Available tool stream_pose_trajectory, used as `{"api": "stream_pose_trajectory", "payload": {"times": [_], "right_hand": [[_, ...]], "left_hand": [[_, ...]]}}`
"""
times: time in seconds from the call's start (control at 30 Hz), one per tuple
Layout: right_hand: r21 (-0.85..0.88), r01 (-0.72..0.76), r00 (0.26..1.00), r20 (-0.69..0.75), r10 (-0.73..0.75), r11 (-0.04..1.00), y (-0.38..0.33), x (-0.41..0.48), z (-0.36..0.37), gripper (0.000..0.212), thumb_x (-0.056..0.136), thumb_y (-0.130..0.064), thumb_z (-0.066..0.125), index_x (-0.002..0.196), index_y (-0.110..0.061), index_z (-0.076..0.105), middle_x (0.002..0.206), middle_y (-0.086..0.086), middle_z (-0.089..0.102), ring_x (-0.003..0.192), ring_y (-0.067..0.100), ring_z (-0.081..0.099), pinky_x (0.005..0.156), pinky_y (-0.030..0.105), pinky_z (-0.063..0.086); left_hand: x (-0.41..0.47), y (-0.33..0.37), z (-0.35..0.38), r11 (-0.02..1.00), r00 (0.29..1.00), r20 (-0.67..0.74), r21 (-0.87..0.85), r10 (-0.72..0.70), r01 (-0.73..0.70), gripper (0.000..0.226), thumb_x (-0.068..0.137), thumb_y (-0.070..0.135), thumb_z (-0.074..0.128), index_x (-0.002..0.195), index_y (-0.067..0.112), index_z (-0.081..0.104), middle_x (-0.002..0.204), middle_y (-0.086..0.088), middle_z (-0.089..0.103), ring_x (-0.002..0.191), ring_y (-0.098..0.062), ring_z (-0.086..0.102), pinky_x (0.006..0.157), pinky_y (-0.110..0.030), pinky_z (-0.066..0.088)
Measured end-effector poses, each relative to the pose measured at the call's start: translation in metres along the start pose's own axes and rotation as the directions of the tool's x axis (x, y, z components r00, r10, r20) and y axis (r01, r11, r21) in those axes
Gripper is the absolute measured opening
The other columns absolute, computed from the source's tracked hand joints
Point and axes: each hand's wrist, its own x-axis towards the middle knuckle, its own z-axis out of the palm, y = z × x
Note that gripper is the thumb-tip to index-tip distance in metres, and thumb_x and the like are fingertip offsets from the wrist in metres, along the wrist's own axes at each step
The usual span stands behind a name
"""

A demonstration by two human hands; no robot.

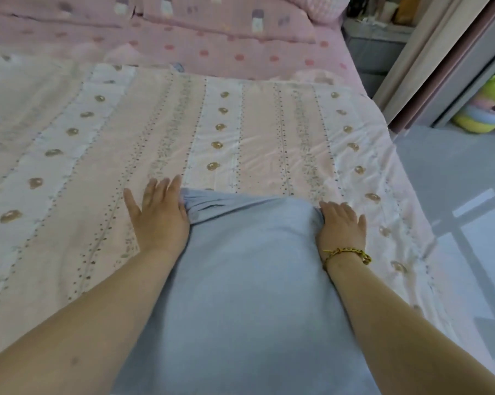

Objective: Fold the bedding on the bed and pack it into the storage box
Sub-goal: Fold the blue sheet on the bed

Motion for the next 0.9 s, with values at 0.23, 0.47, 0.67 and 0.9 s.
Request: {"api": "stream_pose_trajectory", "payload": {"times": [0.23, 0.47, 0.67, 0.9], "right_hand": [[0.197, 0.270, 0.861, -0.487, -0.145, 0.943, -0.036, -0.059, 0.018, 0.058, 0.090, -0.047, 0.024, 0.141, -0.019, 0.029, 0.149, 0.003, 0.028, 0.135, 0.027, 0.021, 0.110, 0.039, -0.002], [-0.220, 0.368, 0.921, -0.047, -0.386, 0.904, -0.039, -0.031, 0.059, 0.076, 0.072, -0.057, -0.003, 0.143, -0.032, 0.000, 0.157, 0.005, 0.006, 0.140, 0.022, -0.016, 0.095, 0.054, -0.028], [-0.162, 0.248, 0.967, 0.099, -0.235, 0.955, -0.031, -0.011, 0.061, 0.085, 0.068, -0.076, -0.008, 0.143, -0.036, -0.019, 0.153, -0.003, -0.025, 0.140, 0.022, -0.025, 0.091, 0.058, -0.035], [0.189, -0.072, 0.980, 0.197, 0.034, 0.979, 0.017, -0.064, 0.042, 0.081, 0.089, -0.055, 0.041, 0.147, -0.029, -0.010, 0.155, 0.004, -0.016, 0.144, 0.026, -0.003, 0.114, 0.045, 0.012]], "left_hand": [[-0.074, 0.018, 0.013, 0.898, 0.899, 0.038, -0.081, 0.436, -0.432, 0.049, 0.086, 0.038, 0.034, 0.131, 0.019, 0.040, 0.133, -0.016, 0.052, 0.126, -0.023, 0.031, 0.108, -0.032, 0.000], [-0.050, 0.033, 0.048, 0.932, 0.917, 0.315, 0.187, 0.243, -0.311, 0.071, 0.078, 0.058, 0.010, 0.142, 0.032, 0.029, 0.152, -0.005, 0.006, 0.141, -0.020, 0.014, 0.102, -0.046, -0.027], [-0.033, 0.023, 0.059, 0.936, 0.923, 0.379, 0.298, 0.065, -0.188, 0.081, 0.080, 0.076, 0.008, 0.143, 0.032, -0.019, 0.152, -0.001, -0.028, 0.139, -0.020, -0.026, 0.099, -0.054, -0.029], [-0.058, -0.021, 0.020, 0.978, 0.897, 0.392, 0.035, -0.204, 0.207, 0.090, 0.082, 0.060, 0.049, 0.149, 0.022, 0.002, 0.154, -0.014, 0.013, 0.138, -0.033, 0.023, 0.109, -0.045, 0.022]]}}
